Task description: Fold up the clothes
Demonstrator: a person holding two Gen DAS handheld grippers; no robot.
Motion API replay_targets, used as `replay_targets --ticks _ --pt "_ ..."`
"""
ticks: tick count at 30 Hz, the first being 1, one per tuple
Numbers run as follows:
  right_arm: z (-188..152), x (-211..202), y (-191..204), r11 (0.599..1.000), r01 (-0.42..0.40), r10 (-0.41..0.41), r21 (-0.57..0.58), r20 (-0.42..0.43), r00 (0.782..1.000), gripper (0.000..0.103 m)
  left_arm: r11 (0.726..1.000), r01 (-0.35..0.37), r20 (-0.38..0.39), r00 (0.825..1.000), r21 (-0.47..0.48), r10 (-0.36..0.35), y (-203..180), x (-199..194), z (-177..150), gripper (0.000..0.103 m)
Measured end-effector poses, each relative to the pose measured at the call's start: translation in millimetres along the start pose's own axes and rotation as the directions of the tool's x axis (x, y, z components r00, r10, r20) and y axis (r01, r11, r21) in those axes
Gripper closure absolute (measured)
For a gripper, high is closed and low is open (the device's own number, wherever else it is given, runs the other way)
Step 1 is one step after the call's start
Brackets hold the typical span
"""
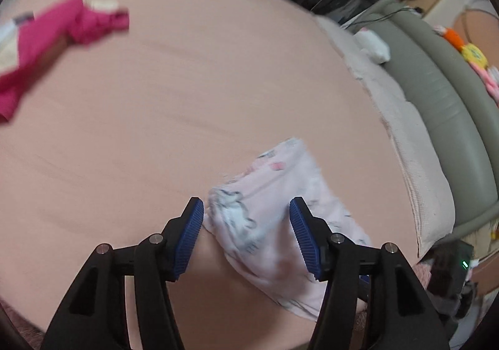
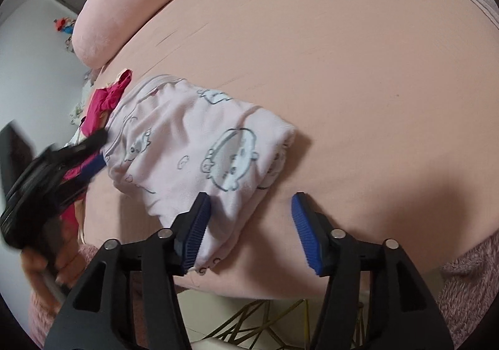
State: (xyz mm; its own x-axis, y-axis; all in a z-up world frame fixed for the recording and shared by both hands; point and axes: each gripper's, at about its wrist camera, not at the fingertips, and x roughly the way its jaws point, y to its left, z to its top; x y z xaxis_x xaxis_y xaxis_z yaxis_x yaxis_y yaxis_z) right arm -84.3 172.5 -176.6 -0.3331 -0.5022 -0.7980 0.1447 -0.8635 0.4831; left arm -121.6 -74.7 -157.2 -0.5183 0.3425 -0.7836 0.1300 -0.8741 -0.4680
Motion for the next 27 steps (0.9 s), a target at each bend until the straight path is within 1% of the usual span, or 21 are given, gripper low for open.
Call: replay_targets --ticks 1,2,3,4,5,7,8,10,11,12,14,15,16,17,18,19,21,23,24,25,27 --pt "-1 3 1 1.0 -0.003 0.003 -0.016 -0.005 1.0 0.056 1.0 0.011 -0.018 1.0 -0.014 -0.011 -3 10 -1 0.045" --pt "-1 6 3 0.999 -0.006 0.006 -0.032 -0.01 1.0 0.074 1.0 0.015 -0.029 0.999 -0.022 -0.015 -4 13 -7 0.059" --pt "0 9 4 0.999 0.004 -0.005 -0.053 -0.008 1.0 0.079 0.999 0.018 -0.04 0.999 -0.031 -0.02 -5 17 -12 0.069" --pt "3 11 7 0.997 0.021 -0.021 -0.077 0.002 1.0 0.082 0.999 0.016 -0.041 0.999 -0.034 -0.017 -7 18 -17 0.072" --pt "7 10 9 0.995 0.033 -0.032 -0.098 0.013 0.999 0.086 0.999 0.006 -0.029 1.0 -0.031 -0.007 -9 15 -22 0.082" --pt "12 4 10 0.992 0.046 -0.042 -0.114 0.03 0.999 0.088 0.998 0.005 -0.023 1.0 -0.065 -0.007 -11 6 -32 0.084" --pt "15 -4 10 0.988 0.075 -0.068 -0.132 0.058 0.996 0.088 0.996 0.021 -0.027 0.999 -0.091 -0.024 -11 0 -39 0.085" --pt "24 -20 15 0.964 0.188 -0.163 -0.189 0.142 0.976 0.089 0.99 0.055 -0.043 0.997 -0.128 -0.061 -15 -8 -56 0.086" --pt "28 -27 20 0.937 0.273 -0.233 -0.217 0.194 0.953 0.09 0.991 0.055 -0.049 0.997 -0.122 -0.062 -20 -9 -65 0.086" --pt "33 -31 20 0.914 0.338 -0.289 -0.224 0.224 0.931 0.09 0.993 0.041 -0.054 0.997 -0.108 -0.047 -25 -11 -73 0.086" --pt "43 -35 11 0.9 0.385 -0.341 -0.205 0.219 0.914 0.09 0.997 0.014 -0.07 0.997 -0.075 -0.02 -33 -13 -83 0.085" --pt "44 -37 8 0.898 0.393 -0.352 -0.196 0.213 0.911 0.089 0.998 0.0 -0.078 0.997 -0.067 -0.005 -33 -15 -86 0.081" --pt "43 -37 5 0.903 0.387 -0.35 -0.188 0.202 0.915 0.089 0.998 -0.022 -0.083 0.996 -0.067 0.017 -30 -18 -87 0.076" --pt "42 -37 3 0.907 0.381 -0.348 -0.18 0.192 0.918 0.088 0.997 -0.044 -0.072 0.997 -0.071 0.039 -28 -23 -85 0.066" --pt "41 -38 1 0.911 0.375 -0.345 -0.172 0.181 0.921 0.086 0.995 -0.064 -0.044 0.997 -0.081 0.06 -26 -30 -80 0.065" --pt "39 -38 -1 0.915 0.37 -0.343 -0.164 0.171 0.924 0.085 0.994 -0.082 -0.006 0.997 -0.071 0.082 -27 -38 -75 0.065" --pt "37 -41 -4 0.92 0.357 -0.334 -0.159 0.155 0.93 0.08 0.993 -0.119 0.092 0.989 -0.008 0.119 -35 -55 -65 0.063" --pt "35 -49 -1 0.922 0.341 -0.315 -0.185 0.155 0.936 0.078 0.98 -0.174 0.164 0.974 0.095 0.156 -51 -63 -57 0.063" --pt "35 -50 2 0.921 0.336 -0.309 -0.196 0.156 0.938 0.077 0.966 -0.202 0.192 0.967 0.161 0.17 -61 -63 -53 0.063" --pt "35 -49 6 0.92 0.335 -0.306 -0.205 0.158 0.939 0.076 0.95 -0.217 0.209 0.963 0.226 0.17 -70 -64 -52 0.063" --pt "35 -45 10 0.919 0.328 -0.299 -0.219 0.156 0.941 0.075 0.916 -0.22 0.217 0.964 0.335 0.152 -85 -58 -50 0.063"
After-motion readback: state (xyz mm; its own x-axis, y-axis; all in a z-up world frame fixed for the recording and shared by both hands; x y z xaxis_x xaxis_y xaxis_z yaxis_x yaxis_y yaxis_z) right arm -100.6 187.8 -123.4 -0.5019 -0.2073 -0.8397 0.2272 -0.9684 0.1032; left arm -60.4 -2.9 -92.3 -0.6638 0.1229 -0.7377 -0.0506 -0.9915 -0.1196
